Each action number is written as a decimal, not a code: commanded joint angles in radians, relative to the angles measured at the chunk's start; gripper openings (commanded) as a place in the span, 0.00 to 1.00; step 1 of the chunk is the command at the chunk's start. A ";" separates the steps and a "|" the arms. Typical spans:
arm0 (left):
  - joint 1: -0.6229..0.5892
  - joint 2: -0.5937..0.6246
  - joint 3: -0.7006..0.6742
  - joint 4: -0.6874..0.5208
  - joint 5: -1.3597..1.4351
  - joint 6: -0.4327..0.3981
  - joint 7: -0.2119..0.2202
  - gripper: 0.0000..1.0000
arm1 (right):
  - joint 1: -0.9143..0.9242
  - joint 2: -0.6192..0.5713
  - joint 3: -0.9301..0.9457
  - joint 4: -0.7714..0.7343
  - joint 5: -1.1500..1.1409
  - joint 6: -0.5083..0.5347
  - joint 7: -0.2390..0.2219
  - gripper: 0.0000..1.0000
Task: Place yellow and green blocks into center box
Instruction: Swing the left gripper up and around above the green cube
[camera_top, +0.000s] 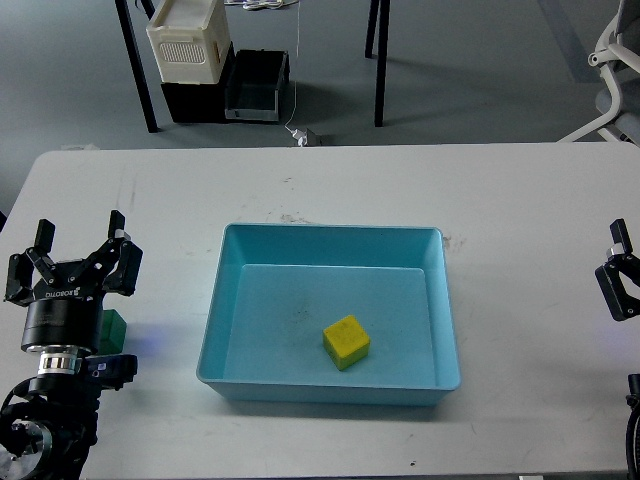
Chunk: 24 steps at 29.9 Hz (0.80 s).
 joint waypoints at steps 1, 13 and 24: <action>-0.002 -0.001 0.000 0.005 -0.007 0.000 -0.001 1.00 | -0.005 0.000 -0.006 -0.004 0.016 0.000 0.001 1.00; -0.012 0.001 -0.026 0.029 -0.058 0.000 -0.156 1.00 | -0.068 0.000 -0.002 0.086 0.013 -0.076 -0.005 1.00; -0.071 0.025 -0.066 0.038 -0.072 0.000 -0.151 1.00 | -0.071 0.000 -0.086 0.086 -0.007 -0.079 -0.005 1.00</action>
